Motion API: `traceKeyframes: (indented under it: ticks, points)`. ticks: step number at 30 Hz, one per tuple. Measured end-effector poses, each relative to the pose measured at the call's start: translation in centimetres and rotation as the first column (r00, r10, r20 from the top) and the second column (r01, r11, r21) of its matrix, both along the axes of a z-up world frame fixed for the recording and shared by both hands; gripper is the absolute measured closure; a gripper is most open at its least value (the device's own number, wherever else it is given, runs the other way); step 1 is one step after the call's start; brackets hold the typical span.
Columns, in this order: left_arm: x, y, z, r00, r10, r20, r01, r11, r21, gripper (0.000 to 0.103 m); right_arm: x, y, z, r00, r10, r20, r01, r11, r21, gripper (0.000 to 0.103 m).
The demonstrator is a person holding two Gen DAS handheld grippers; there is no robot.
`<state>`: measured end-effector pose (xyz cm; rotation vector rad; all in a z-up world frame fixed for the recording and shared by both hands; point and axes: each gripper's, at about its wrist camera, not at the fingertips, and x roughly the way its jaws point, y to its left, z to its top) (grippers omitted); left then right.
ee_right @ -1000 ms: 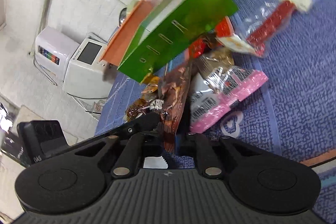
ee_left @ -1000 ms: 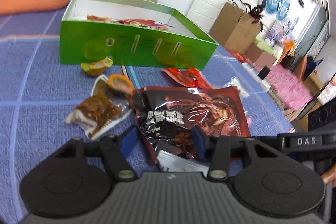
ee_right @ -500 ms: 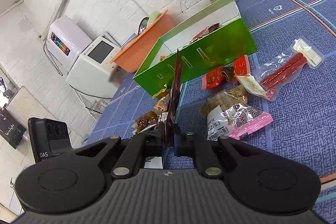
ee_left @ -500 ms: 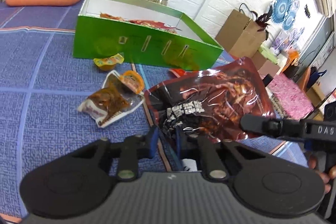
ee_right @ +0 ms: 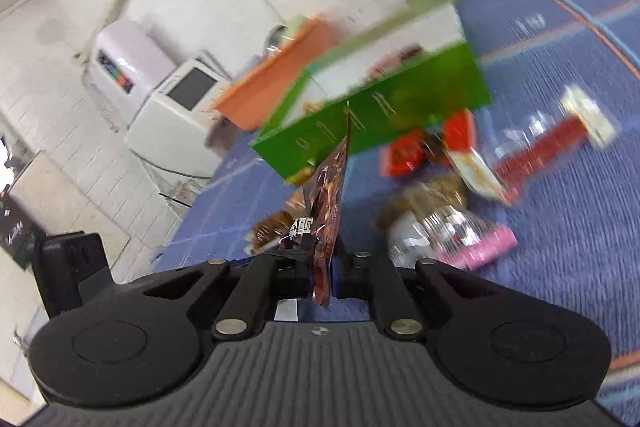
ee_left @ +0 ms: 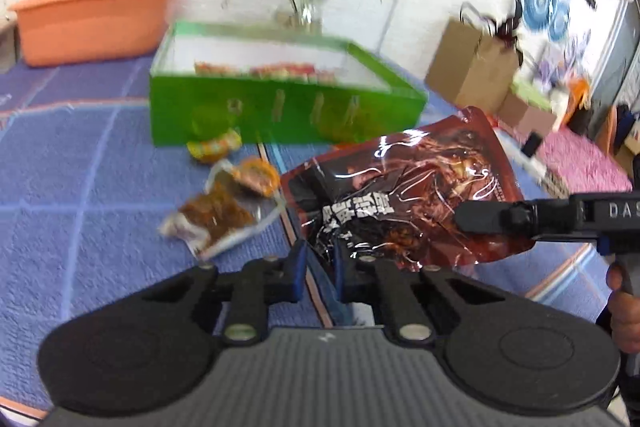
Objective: Organize snacks
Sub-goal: 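Grasp the brown jerky bag with the left tool while the right tool grasps a brown packet, then carry both brown packets over the green box and open both tools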
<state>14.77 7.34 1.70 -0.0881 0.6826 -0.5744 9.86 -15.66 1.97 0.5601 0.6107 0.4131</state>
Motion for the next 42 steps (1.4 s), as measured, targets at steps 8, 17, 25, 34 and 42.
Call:
traceKeyframes:
  ticks: [8, 17, 25, 34, 42]
  points:
    - [0.7, 1.4, 4.2, 0.988, 0.113, 0.106, -0.107, 0.992, -0.065, 0.097, 2.4, 1.1, 3.1, 0.994, 0.061, 0.089, -0.057, 0.997, -0.054, 0.088]
    - [2.1, 2.3, 4.1, 0.993, 0.112, 0.046, -0.105, 0.985, -0.133, 0.098, 3.7, 1.2, 4.5, 0.985, 0.078, 0.155, -0.063, 0.993, -0.096, 0.089]
    - [3.4, 2.0, 4.8, 0.991, 0.123, 0.057, -0.115, 0.984, -0.133, 0.098, 5.2, 0.9, 4.7, 0.984, 0.075, 0.161, -0.059, 0.994, -0.097, 0.089]
    - [5.7, 1.0, 7.0, 0.981, 0.155, 0.115, -0.145, 0.985, -0.097, 0.098, 7.9, 0.8, 6.3, 0.965, 0.081, 0.251, -0.056, 0.993, -0.107, 0.089]
    - [8.8, -3.8, 8.8, 0.907, 0.219, 0.36, -0.266, 0.96, 0.087, 0.098, 11.2, 1.1, 4.8, 0.943, 0.049, 0.33, -0.053, 0.999, 0.003, 0.091]
